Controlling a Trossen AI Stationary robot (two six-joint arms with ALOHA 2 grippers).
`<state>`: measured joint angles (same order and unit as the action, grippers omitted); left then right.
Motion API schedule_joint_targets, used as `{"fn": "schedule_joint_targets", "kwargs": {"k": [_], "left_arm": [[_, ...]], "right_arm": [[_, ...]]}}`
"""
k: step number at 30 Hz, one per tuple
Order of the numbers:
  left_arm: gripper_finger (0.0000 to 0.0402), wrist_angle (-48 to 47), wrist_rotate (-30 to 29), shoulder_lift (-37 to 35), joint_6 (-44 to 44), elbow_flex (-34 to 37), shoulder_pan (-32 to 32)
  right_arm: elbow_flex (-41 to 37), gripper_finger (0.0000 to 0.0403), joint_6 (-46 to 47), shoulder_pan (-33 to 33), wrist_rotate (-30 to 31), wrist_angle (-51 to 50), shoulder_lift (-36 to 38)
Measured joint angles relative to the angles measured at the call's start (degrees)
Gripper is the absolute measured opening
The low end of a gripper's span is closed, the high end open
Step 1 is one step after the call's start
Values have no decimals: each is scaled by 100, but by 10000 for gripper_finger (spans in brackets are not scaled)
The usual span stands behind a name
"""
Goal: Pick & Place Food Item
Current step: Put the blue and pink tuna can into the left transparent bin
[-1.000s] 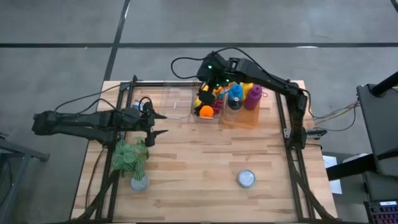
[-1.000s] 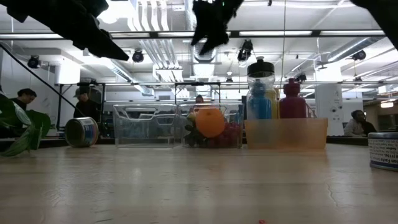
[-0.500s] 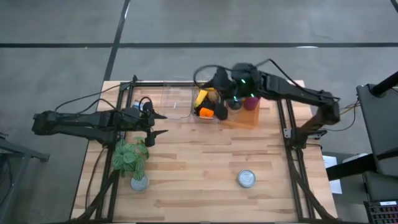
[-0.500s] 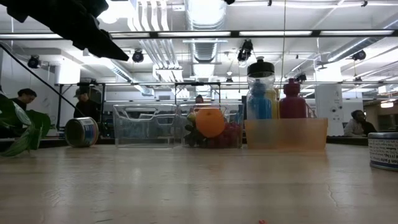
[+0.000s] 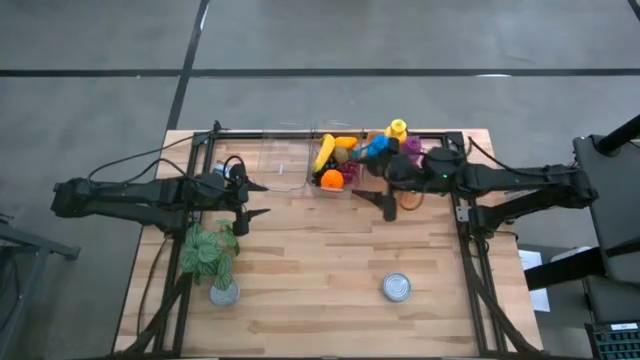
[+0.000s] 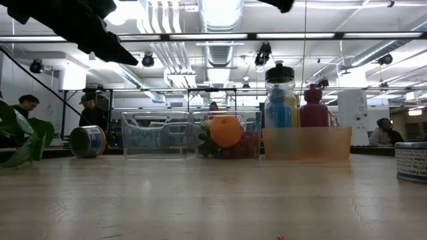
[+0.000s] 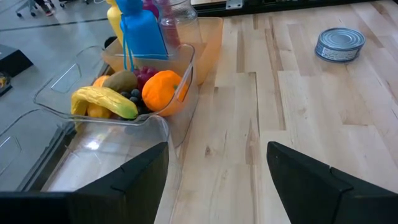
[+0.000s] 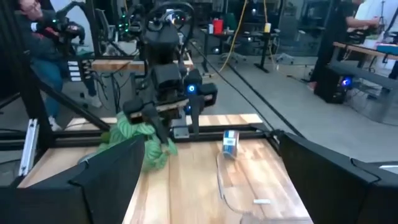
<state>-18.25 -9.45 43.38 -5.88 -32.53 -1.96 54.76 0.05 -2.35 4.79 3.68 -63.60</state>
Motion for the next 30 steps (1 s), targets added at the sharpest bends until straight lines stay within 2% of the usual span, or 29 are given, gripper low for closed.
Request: {"fn": "schedule_joint_targets", "kwargs": {"k": [6,14,21,30], "left_arm": [[277,-7,1,0,0,0,1],[277,-12,2,0,1,0,2],[277,-14,2,0,1,0,2],[277,-16,2,0,1,0,0]], "right_arm": [[-865,371,-2,362,32,20,850],[-1625,371,-149,1120,1284,169,1450],[-2112,371,-306,1585,1336,214,1968],[-2940,371,-324,1611,1492,374,3191]]}}
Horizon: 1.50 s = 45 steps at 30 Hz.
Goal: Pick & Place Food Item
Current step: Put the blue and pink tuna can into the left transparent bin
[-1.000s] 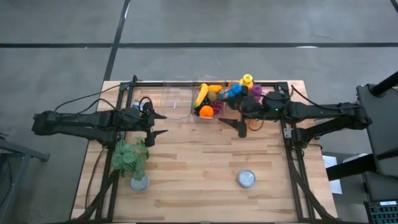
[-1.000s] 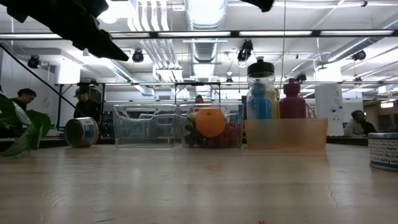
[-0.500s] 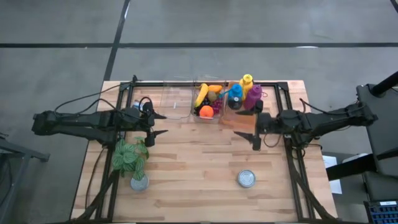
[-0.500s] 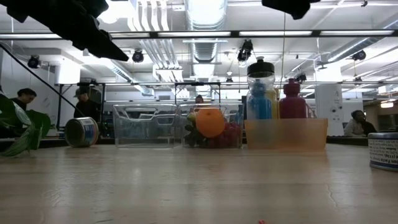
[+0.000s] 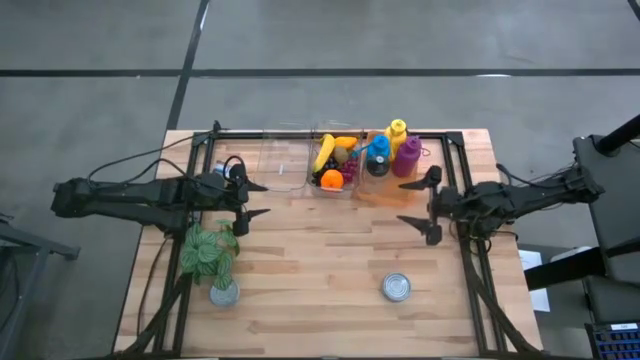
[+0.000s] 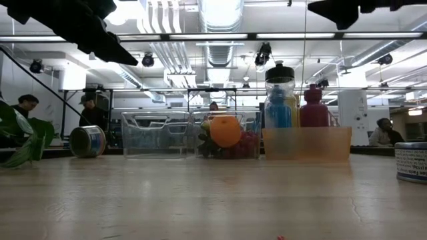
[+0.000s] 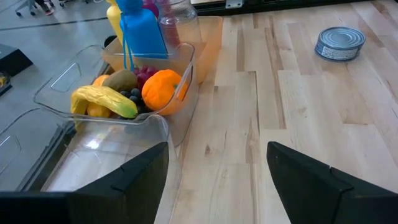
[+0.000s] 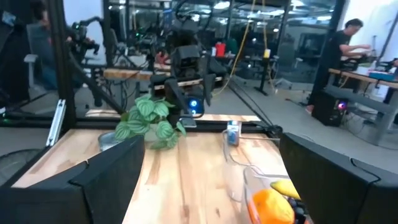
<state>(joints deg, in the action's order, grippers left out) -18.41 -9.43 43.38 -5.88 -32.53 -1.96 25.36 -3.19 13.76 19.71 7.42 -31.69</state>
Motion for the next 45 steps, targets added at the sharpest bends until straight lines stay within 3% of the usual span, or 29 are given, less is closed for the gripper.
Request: {"fn": "schedule_joint_targets", "kwargs": {"k": [4,8,15,45], "left_arm": [[277,0,0,0,1,0,2],[277,0,0,0,1,0,0],[277,0,-2,0,0,0,2],[277,2,-2,0,1,0,2]], "right_arm": [[-201,371,-2,-1,0,-176,642],[-170,371,463,-4,33,-1110,1225],[-208,371,852,0,126,-1973,1721],[-225,371,453,-2,120,-1875,1806]]}}
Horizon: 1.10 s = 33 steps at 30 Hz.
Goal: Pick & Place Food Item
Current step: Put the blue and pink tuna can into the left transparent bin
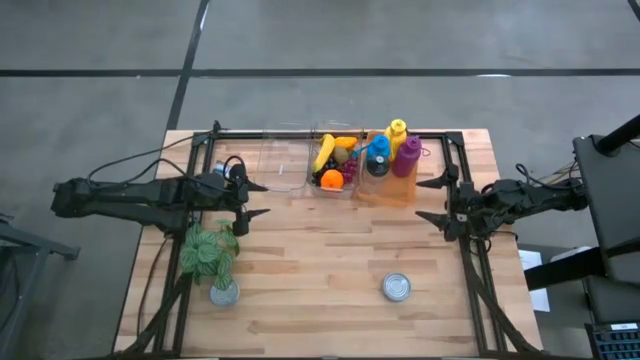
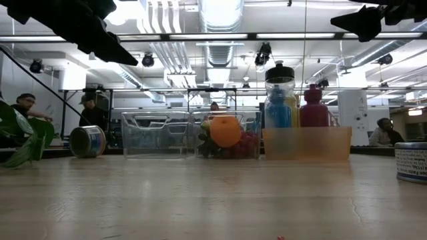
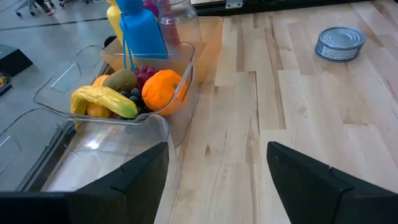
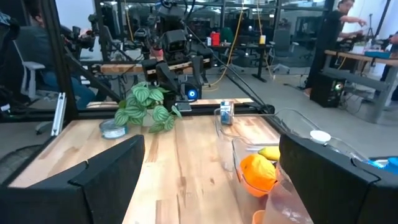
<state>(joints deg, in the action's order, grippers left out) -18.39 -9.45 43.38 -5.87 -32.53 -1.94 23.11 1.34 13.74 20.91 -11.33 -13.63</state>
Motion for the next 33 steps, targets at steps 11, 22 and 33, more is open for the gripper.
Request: {"fn": "schedule_joint_targets", "kwargs": {"k": [11,22,33], "left_arm": [[277,0,0,0,-1,0,0],[277,2,1,0,-2,0,-2],[277,8,0,0,729,0,-2]], "right_arm": [[0,371,-338,0,2,-2,-2],[0,371,-344,0,3,-4,-2],[0,371,-332,0,4,-4,-2]]}}
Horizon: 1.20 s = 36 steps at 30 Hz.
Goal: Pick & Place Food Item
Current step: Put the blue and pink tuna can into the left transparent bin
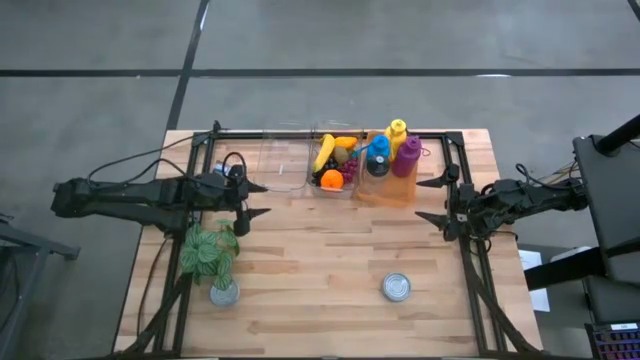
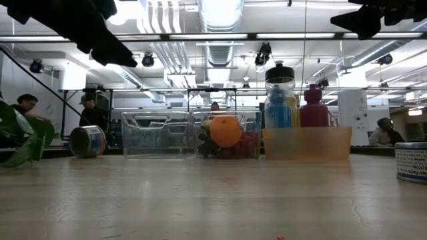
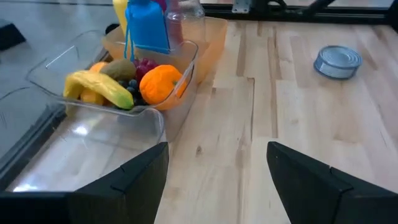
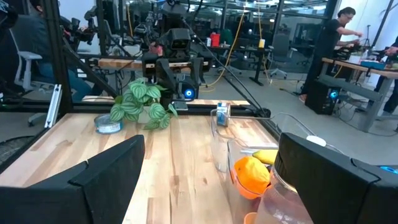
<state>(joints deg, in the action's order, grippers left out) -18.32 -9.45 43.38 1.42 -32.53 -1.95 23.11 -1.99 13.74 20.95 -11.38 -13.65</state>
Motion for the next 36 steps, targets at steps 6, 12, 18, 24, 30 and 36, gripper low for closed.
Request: {"fn": "schedule_joint_targets", "kwargs": {"k": [6,12,18,24,30,36], "left_arm": [[277,-52,-35,0,911,-20,-7],[277,-393,-44,0,1622,-269,-7],[277,-625,-44,0,1957,-652,42],[277,-925,-113,0,2592,-910,43],[277,-1688,-440,334,3519,-1201,43],[277,-3238,-1077,1134,4638,-2195,43]], "right_arm": [[0,371,-12,0,0,0,0],[0,371,-9,0,0,-2,0],[0,371,0,0,0,-4,0],[0,371,-12,0,0,-9,0],[0,371,-9,0,2,-31,0],[0,371,-4,0,2,-42,-7]]}}
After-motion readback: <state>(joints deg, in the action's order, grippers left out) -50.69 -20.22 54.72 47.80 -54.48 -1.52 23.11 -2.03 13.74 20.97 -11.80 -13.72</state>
